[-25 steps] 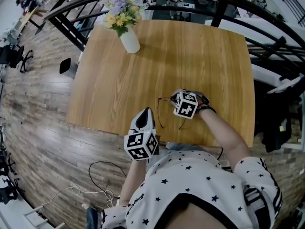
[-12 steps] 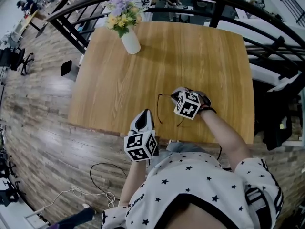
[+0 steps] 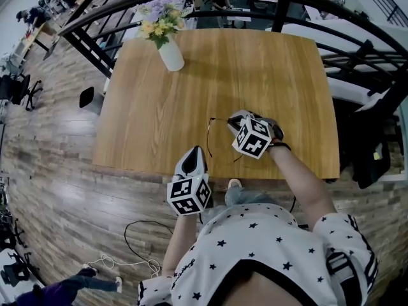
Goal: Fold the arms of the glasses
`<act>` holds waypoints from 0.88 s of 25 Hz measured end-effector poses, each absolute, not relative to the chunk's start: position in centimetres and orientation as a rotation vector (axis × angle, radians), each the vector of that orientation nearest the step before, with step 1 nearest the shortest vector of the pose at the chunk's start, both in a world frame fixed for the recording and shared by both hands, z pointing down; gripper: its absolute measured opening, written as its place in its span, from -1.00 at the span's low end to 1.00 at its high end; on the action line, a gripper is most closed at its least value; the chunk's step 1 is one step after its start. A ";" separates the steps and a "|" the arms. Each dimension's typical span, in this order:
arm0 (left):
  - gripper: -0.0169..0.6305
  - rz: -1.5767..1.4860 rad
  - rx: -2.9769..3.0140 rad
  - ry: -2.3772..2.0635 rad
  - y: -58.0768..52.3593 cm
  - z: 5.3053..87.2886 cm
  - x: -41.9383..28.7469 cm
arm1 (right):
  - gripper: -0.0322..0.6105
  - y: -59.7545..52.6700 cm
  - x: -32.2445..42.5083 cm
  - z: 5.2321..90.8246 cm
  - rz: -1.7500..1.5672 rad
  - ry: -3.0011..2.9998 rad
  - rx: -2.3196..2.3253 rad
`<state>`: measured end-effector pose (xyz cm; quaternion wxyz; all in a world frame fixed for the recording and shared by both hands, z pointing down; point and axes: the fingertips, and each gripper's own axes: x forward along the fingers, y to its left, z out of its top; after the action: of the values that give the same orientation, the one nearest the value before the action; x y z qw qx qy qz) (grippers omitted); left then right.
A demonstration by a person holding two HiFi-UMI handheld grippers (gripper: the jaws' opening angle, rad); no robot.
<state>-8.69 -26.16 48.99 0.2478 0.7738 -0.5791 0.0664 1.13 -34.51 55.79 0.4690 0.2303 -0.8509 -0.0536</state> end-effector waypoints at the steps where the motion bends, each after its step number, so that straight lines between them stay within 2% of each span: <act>1: -0.92 0.181 2.114 -1.575 -25.9 49.0 -8.7 | -0.84 -34.3 1.1 55.4 -0.134 -2.088 0.580; 22: -0.92 0.186 2.200 -1.502 -17.6 48.2 -9.9 | -0.84 -25.9 0.3 49.1 -0.173 -2.106 0.820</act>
<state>-9.87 -17.58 48.25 0.2335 0.8010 -0.5471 0.0677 0.33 -25.89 49.11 0.4237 0.3276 -0.8416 -0.0692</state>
